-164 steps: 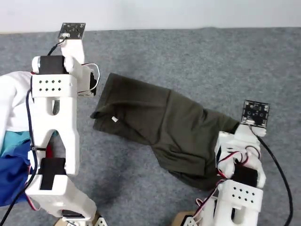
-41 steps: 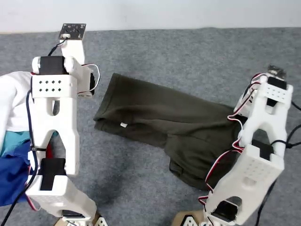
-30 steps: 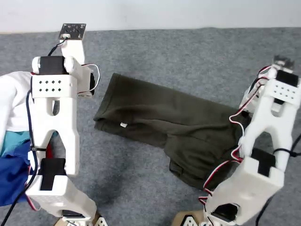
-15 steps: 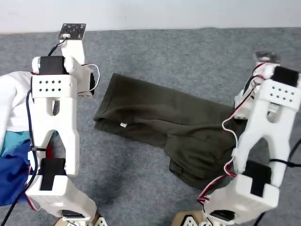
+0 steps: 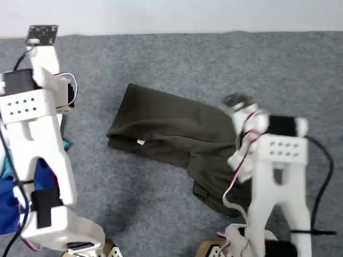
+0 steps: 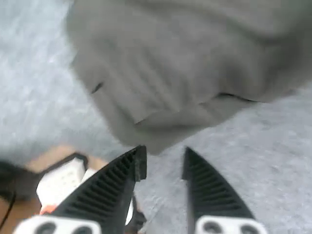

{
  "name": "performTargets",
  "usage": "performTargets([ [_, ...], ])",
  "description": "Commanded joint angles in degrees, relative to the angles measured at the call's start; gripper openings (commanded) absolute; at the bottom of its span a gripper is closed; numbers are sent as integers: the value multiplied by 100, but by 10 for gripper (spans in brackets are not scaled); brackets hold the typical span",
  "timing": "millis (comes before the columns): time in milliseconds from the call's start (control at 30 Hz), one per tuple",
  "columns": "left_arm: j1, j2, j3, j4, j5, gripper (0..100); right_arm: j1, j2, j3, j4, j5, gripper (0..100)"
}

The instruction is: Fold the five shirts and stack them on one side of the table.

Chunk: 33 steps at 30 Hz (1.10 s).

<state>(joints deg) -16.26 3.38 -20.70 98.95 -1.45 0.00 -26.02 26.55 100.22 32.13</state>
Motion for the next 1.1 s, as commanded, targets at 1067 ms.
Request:
performTargets([
  [1067, 492, -888, 1235, 141, -1169, 13, -1235, 1393, 1204, -1209, 325, 270],
])
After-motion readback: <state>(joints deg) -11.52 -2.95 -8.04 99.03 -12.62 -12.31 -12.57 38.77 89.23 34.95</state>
